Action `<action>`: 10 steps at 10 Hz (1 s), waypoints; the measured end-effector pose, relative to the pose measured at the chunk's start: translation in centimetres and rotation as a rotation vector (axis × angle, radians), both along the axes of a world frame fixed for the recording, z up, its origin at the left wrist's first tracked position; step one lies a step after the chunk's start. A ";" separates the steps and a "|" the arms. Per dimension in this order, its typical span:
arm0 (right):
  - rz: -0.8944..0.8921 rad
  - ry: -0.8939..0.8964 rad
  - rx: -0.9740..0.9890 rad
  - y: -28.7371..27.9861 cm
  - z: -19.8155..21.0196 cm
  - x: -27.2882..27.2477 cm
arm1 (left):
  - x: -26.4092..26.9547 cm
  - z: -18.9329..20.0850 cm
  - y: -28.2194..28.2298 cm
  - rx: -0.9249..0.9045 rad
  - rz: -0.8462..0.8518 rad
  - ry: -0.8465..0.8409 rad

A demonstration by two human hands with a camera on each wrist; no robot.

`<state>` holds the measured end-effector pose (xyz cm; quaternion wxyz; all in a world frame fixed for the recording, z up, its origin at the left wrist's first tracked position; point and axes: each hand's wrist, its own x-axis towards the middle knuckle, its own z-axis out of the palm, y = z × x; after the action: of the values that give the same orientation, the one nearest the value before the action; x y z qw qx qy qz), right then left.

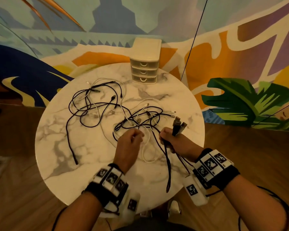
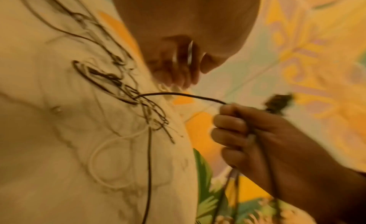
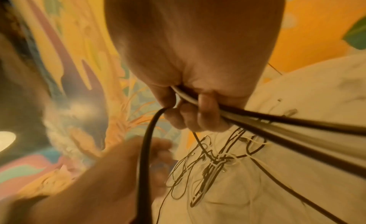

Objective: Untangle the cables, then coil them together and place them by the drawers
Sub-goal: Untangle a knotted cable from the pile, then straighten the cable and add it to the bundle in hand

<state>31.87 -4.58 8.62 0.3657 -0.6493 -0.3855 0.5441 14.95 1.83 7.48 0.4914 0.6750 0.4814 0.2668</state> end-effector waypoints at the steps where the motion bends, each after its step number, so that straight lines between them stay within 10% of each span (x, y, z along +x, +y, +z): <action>1: 0.159 -0.054 0.045 -0.5 -0.4 -1.6 | 1.5 -2.9 3.1 -0.686 0.084 -0.120; 3: 0.198 -0.184 -0.031 -2.5 -4.0 -2.2 | 4.0 -1.6 9.8 -0.748 0.293 -0.324; 5: -0.054 -0.097 -0.042 -3.8 -5.7 -0.6 | 1.1 -3.9 10.0 -0.406 0.392 0.015; 7: -0.137 -0.084 -0.077 -4.2 -6.3 0.1 | -1.4 -5.0 10.2 -0.554 0.451 0.073; 10: -0.031 -0.257 -0.221 -5.2 -6.8 0.7 | 1.9 4.2 7.7 -0.479 0.220 -0.569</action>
<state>32.53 -9.73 1.81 0.2480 -0.7556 -0.3566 0.4902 16.85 9.55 11.67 0.7175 0.3843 0.4442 0.3745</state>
